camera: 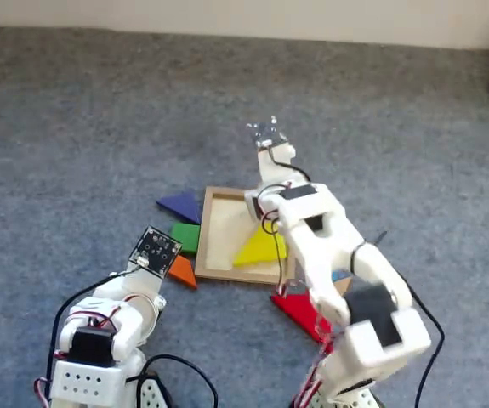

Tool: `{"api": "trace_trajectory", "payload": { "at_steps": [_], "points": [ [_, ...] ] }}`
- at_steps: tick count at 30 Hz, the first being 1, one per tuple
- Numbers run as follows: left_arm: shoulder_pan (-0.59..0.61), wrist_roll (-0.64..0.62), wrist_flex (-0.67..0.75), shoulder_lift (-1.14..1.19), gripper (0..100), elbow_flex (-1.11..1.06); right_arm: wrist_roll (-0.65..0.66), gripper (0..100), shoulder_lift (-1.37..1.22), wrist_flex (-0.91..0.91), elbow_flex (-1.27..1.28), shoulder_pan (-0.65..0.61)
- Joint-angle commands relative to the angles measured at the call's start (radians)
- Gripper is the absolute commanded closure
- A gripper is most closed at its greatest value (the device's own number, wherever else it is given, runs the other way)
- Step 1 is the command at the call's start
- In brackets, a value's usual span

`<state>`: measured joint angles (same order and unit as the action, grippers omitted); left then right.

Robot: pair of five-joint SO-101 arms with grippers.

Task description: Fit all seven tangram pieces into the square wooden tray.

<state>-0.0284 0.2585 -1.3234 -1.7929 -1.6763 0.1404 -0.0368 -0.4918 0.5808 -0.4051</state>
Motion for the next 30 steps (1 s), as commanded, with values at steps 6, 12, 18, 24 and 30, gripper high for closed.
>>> {"api": "trace_trajectory", "payload": {
  "at_steps": [6,12,18,24,30],
  "points": [
    [0.005,0.008,-0.003,-0.027,100,-0.019,-0.006,98.1,0.357,-0.005,0.243,-0.01],
    [0.005,0.008,-0.003,-0.027,100,-0.019,-0.002,98.1,0.4,-0.157,0.357,-0.01],
    [0.005,0.008,-0.003,-0.027,100,-0.019,0.0,97.9,0.381,-0.185,0.354,-0.056],
    [0.005,0.008,-0.003,-0.027,100,-0.019,-0.006,97.9,0.166,-0.165,0.251,-0.079],
    [0.005,0.008,-0.003,-0.027,100,-0.019,-0.017,97.9,-0.004,-0.166,0.079,-0.081]
  ]
}}
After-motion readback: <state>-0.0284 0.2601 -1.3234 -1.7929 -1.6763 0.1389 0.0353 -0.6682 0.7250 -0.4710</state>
